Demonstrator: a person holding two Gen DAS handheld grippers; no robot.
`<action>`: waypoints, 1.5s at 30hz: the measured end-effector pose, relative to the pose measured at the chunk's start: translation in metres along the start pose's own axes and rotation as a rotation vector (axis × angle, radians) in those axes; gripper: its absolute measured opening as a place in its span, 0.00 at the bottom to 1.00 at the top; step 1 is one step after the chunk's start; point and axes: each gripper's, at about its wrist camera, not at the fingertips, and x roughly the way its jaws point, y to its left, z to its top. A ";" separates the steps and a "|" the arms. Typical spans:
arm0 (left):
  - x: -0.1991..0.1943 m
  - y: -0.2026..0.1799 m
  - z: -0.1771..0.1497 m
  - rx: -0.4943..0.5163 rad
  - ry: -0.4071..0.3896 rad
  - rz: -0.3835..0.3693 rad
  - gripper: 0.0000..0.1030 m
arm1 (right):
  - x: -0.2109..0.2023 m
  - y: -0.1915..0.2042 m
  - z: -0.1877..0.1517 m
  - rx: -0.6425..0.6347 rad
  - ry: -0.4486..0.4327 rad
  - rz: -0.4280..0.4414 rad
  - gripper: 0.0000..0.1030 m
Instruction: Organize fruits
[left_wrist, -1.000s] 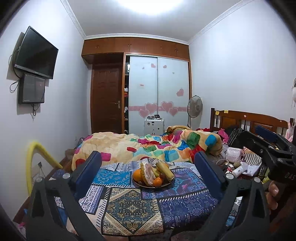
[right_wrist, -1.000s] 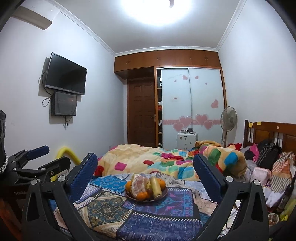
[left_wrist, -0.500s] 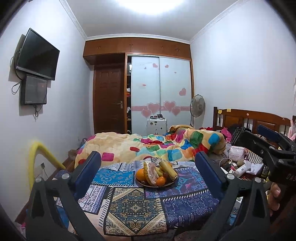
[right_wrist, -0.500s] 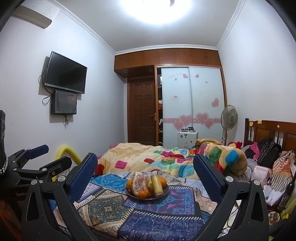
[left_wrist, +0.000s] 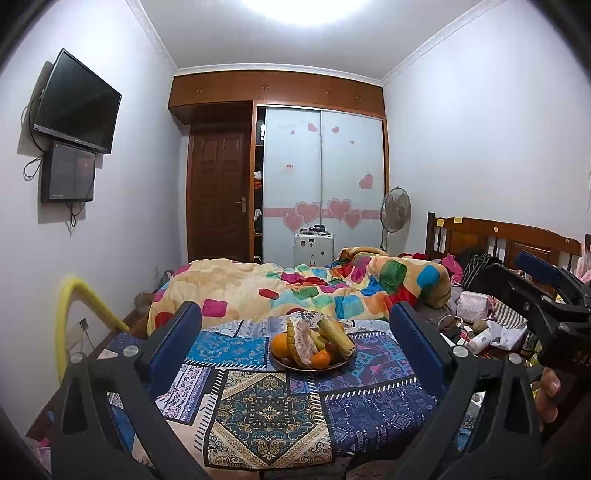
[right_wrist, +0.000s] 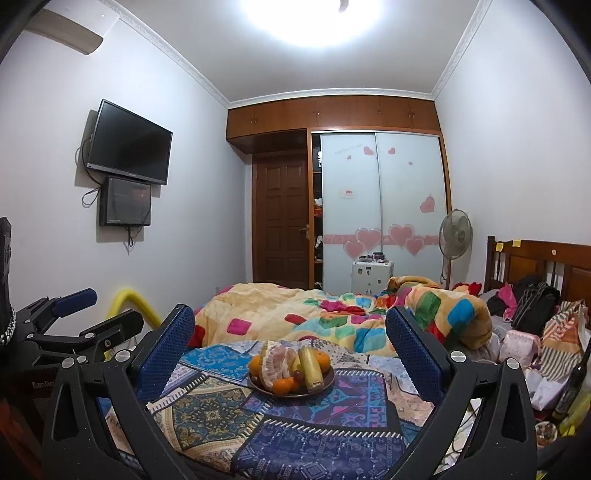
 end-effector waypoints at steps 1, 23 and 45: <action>0.000 0.001 0.000 -0.001 0.001 0.001 1.00 | 0.000 0.000 0.000 0.000 0.001 0.000 1.00; 0.002 0.000 0.001 -0.003 -0.001 0.002 1.00 | 0.000 -0.001 0.001 0.006 0.004 -0.003 1.00; 0.004 -0.004 0.001 -0.008 0.007 -0.016 1.00 | -0.001 -0.001 0.002 0.016 0.008 0.002 1.00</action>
